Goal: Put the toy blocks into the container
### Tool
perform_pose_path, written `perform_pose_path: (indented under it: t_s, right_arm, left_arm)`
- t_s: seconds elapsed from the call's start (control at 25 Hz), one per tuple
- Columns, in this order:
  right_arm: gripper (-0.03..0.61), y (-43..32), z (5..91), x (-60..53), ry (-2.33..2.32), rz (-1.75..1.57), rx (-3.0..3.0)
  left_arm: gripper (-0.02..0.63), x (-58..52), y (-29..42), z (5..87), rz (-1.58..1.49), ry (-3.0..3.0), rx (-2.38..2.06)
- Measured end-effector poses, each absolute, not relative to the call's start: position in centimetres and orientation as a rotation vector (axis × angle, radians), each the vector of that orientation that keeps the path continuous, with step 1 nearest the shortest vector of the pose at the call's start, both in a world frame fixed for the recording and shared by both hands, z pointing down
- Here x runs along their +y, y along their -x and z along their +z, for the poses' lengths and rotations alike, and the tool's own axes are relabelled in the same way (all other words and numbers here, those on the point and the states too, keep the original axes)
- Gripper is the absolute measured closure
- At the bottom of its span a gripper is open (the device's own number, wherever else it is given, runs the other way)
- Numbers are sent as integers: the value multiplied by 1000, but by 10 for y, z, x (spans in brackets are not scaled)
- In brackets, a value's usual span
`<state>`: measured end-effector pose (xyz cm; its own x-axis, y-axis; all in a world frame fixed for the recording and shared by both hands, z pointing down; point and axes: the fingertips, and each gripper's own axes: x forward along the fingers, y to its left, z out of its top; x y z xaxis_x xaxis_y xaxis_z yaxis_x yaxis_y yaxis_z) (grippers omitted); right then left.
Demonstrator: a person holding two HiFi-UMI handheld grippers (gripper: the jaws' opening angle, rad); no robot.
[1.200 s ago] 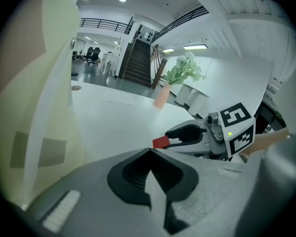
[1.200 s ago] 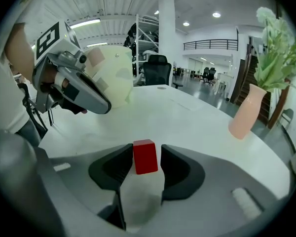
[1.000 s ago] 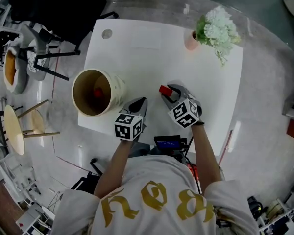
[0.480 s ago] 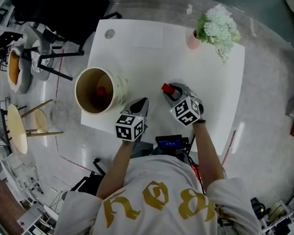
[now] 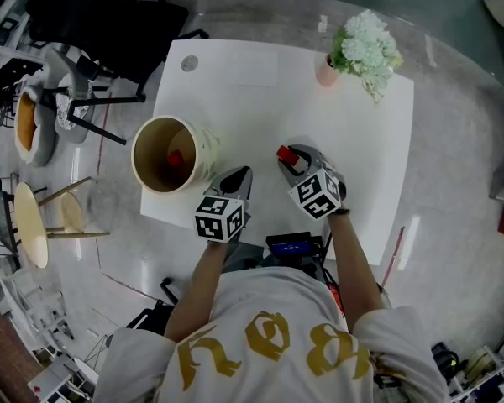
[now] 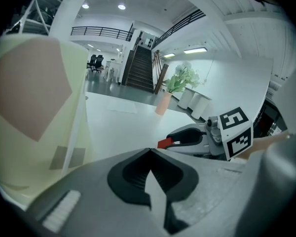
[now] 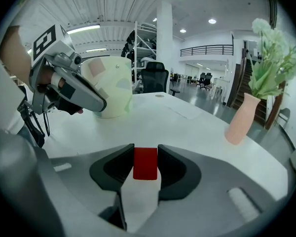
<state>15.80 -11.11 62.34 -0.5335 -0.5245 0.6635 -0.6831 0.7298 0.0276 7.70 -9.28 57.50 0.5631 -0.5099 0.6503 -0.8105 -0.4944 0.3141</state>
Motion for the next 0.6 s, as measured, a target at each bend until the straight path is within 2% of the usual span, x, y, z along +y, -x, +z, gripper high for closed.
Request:
perform_pose_path:
  t_s: [0.6]
  right_arm:
    - [410, -163, 568, -107, -1077, 330, -2337]
  left_arm:
    - [612, -98, -85, 527, 604, -2305, -1082]
